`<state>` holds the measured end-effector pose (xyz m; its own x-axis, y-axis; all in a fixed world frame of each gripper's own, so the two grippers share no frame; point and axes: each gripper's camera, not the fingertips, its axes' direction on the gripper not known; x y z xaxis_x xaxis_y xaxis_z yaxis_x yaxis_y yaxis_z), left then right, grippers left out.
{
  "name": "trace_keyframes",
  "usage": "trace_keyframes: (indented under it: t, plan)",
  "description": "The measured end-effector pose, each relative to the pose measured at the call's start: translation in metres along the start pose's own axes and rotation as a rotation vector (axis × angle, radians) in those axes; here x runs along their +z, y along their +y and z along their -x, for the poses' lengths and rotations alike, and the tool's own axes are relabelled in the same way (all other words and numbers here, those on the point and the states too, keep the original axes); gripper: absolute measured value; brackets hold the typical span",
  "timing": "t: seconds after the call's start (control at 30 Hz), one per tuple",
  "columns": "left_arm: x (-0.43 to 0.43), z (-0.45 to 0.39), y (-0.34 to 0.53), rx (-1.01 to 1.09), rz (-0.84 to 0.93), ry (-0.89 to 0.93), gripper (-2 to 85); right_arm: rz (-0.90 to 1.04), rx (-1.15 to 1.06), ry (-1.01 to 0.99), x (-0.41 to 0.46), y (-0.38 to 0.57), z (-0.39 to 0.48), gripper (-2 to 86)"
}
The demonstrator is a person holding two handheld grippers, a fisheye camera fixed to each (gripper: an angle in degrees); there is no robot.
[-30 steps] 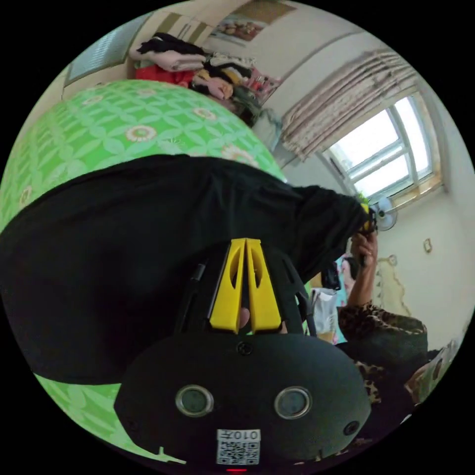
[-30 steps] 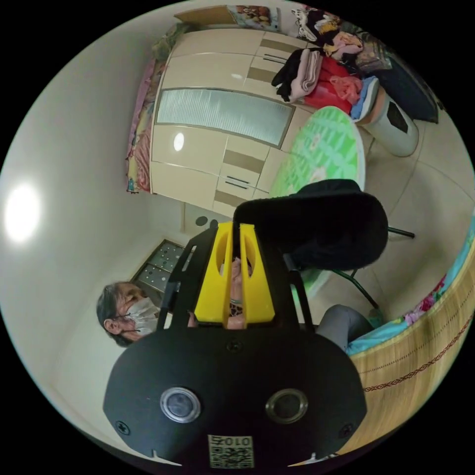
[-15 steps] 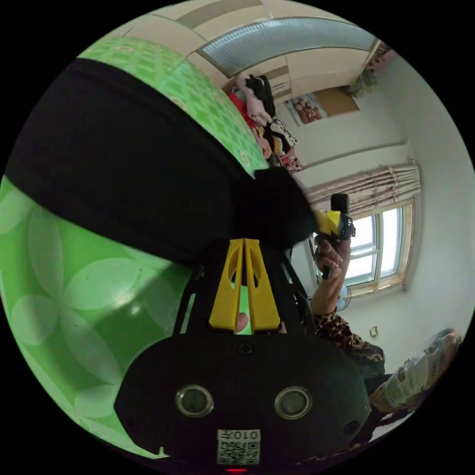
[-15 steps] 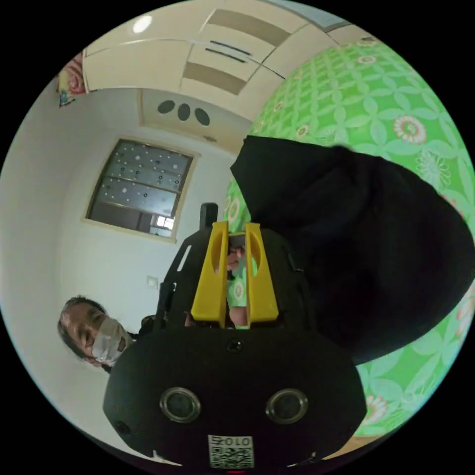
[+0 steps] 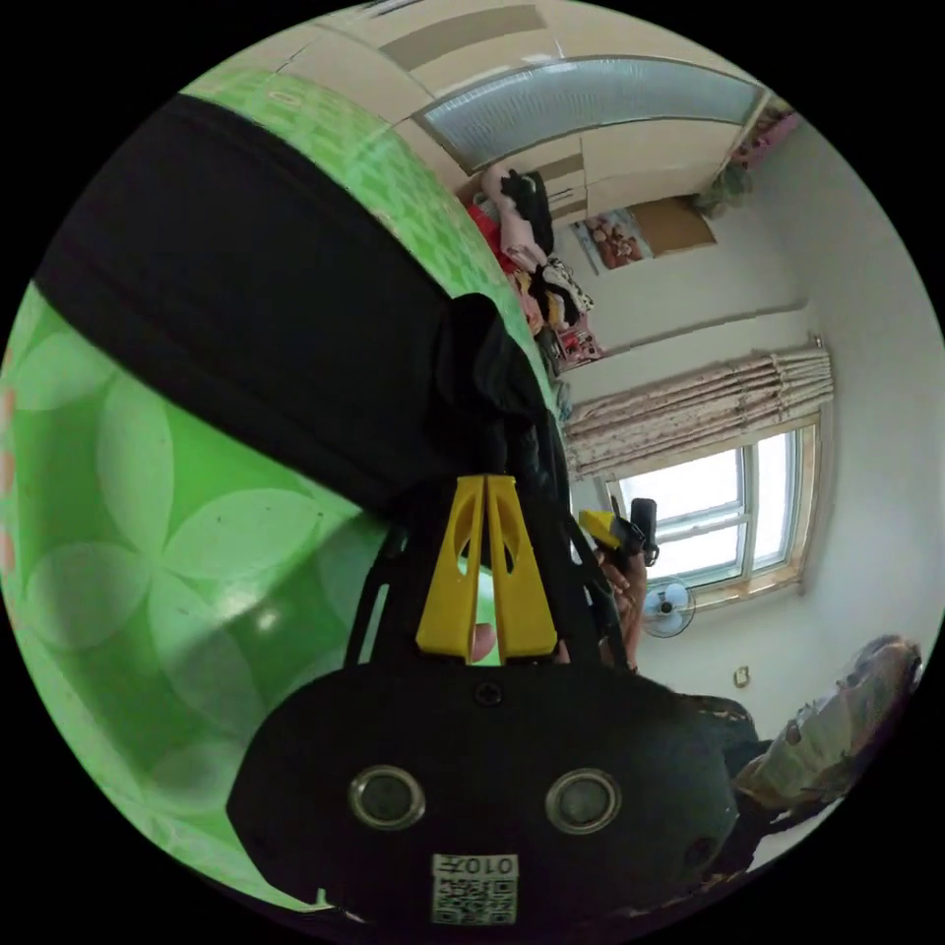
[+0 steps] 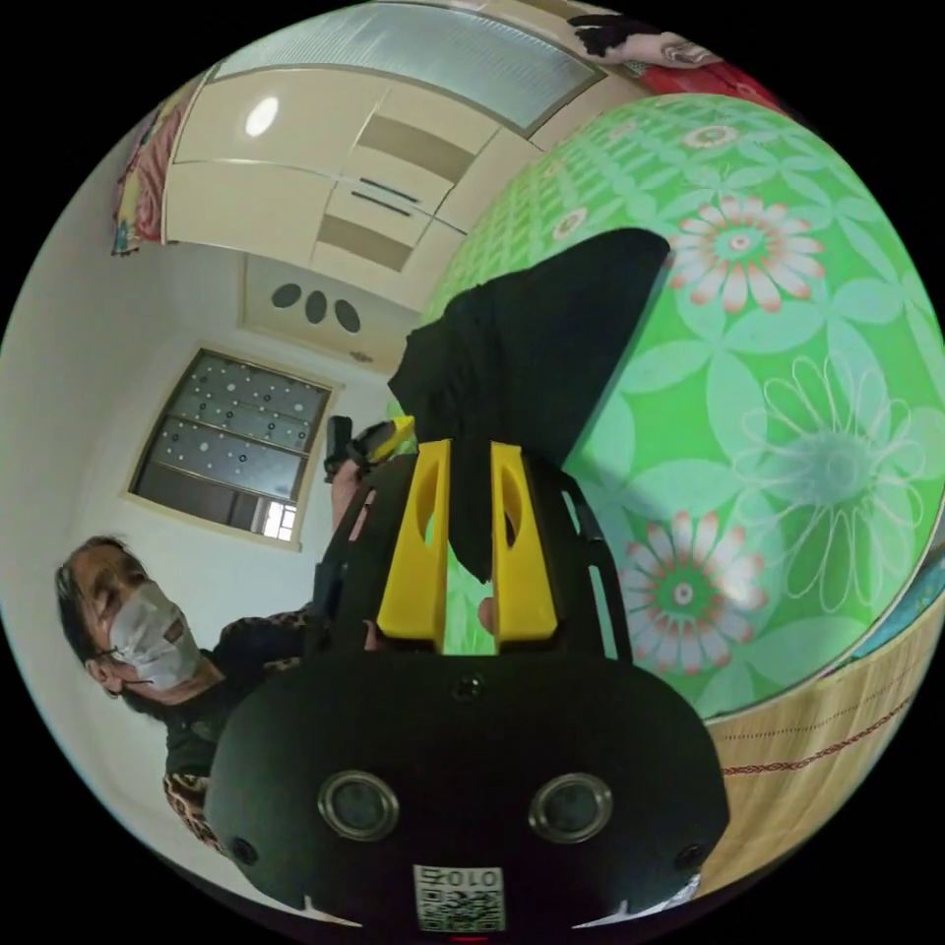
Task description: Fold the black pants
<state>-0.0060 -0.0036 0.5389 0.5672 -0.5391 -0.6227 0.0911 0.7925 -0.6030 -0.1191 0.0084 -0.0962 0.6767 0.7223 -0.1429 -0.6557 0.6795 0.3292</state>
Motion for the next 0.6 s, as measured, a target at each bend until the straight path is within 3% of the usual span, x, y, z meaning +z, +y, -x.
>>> trace_keyframes:
  t: [0.07,0.17,0.3,0.43,0.6]
  plan:
    - [-0.014,-0.025,0.004,0.075,-0.092,0.019,-0.2,0.057,-0.002,0.036,0.026,-0.005,0.002,7.2]
    - [0.003,-0.064,-0.014,0.194,-0.021,0.06,-0.1,0.076,0.022,0.104,0.05,-0.012,0.0,5.3]
    - [0.055,-0.04,-0.035,0.099,0.143,-0.162,-0.1,0.067,0.041,0.109,0.061,-0.012,-0.004,3.3]
    - [0.047,-0.014,-0.019,0.056,0.126,-0.113,-0.2,0.118,0.023,0.08,0.069,-0.011,-0.008,2.7]
    - [0.023,-0.015,0.009,0.041,0.093,-0.19,-0.2,0.176,-0.029,0.053,0.085,-0.022,0.004,2.5]
